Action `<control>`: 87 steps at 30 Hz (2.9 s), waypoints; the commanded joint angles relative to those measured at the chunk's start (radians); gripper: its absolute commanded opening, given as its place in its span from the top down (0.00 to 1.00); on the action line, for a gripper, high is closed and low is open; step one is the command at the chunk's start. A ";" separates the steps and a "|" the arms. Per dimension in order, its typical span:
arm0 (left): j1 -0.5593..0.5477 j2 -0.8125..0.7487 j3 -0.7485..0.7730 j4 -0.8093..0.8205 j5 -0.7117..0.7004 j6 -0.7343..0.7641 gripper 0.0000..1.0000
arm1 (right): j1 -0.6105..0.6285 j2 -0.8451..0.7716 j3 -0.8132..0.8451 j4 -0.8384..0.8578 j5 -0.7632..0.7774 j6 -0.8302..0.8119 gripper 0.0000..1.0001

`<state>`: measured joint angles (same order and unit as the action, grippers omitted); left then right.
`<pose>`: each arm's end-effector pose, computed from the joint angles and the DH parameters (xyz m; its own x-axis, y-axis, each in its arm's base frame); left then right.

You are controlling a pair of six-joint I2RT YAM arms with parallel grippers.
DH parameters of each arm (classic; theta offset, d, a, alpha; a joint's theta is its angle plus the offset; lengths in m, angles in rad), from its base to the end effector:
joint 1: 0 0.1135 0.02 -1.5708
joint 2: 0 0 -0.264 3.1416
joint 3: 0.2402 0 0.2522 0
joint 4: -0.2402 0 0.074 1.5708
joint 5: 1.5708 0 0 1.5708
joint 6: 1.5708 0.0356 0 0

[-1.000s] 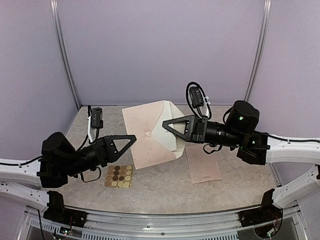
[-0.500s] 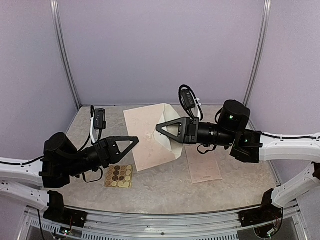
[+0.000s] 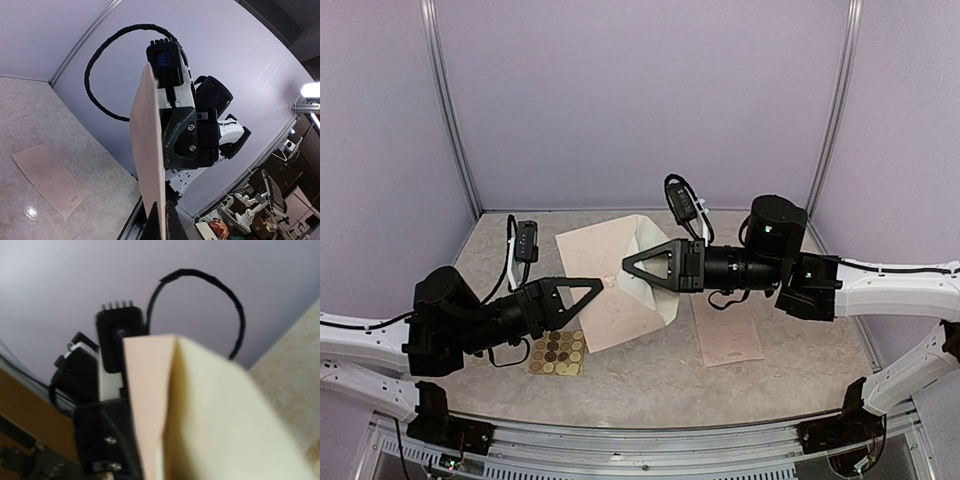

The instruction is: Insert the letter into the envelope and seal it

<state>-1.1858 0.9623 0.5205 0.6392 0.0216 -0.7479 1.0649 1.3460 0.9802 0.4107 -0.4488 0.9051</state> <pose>0.0833 -0.2076 0.3011 -0.5816 -0.3753 -0.7218 0.7352 0.1372 -0.6638 0.1403 0.2851 0.3440 -0.7716 0.0694 -0.6323 -0.6336 0.0046 0.7737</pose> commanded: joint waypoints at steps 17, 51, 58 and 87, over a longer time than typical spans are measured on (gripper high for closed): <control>-0.005 0.003 0.032 0.011 0.047 0.013 1.00 | 0.009 -0.085 0.032 -0.242 0.019 -0.138 0.92; -0.005 0.044 0.043 -0.039 0.033 0.012 0.99 | 0.051 0.017 0.108 -0.260 -0.043 -0.186 1.00; -0.002 0.000 0.027 -0.086 -0.002 0.010 1.00 | 0.036 -0.146 0.038 -0.343 0.123 -0.200 0.53; 0.098 0.094 0.028 -0.344 -0.134 -0.093 0.44 | -0.059 -0.034 -0.060 -0.538 0.331 -0.097 1.00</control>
<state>-1.1152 1.0477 0.5449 0.4484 -0.0193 -0.8017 1.0454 1.2659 0.9756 -0.1043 -0.1646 0.7467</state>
